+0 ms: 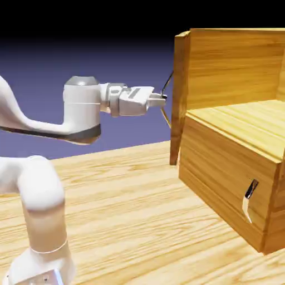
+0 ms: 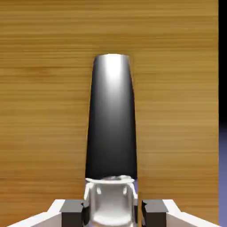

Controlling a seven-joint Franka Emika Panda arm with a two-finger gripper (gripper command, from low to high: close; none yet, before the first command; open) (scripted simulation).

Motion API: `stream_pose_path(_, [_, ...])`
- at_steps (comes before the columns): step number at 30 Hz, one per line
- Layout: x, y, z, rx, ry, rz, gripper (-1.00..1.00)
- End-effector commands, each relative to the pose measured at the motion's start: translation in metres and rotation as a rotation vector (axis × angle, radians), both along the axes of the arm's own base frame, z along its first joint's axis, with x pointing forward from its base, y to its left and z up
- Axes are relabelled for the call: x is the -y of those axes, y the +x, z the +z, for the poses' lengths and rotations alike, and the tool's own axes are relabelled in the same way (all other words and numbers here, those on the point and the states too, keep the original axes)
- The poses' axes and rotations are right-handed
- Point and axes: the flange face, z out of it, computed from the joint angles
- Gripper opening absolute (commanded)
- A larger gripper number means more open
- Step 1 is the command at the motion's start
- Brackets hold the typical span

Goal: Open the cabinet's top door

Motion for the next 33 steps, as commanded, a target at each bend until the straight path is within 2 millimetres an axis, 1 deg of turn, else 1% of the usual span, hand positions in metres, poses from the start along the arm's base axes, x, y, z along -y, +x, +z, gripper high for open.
stream_pose_path(1, [0.000,-0.001,0.001,0.004,0.006,-0.004,-1.00])
stream_pose_path(7, [-0.001,-0.003,0.003,0.012,0.006,-0.006,-1.00])
stream_pose_path(15, [0.001,0.003,-0.001,-0.006,0.006,0.004,-1.00])
stream_pose_path(17, [-0.001,0.005,-0.002,-0.011,0.003,0.003,-1.00])
stream_pose_path(24, [-0.025,-0.014,-0.002,-0.010,0.002,-0.054,-1.00])
stream_pose_path(29, [-0.050,-0.033,-0.002,-0.009,0.002,-0.112,-1.00])
stream_pose_path(33, [-0.074,-0.048,-0.002,-0.009,0.002,-0.167,-1.00])
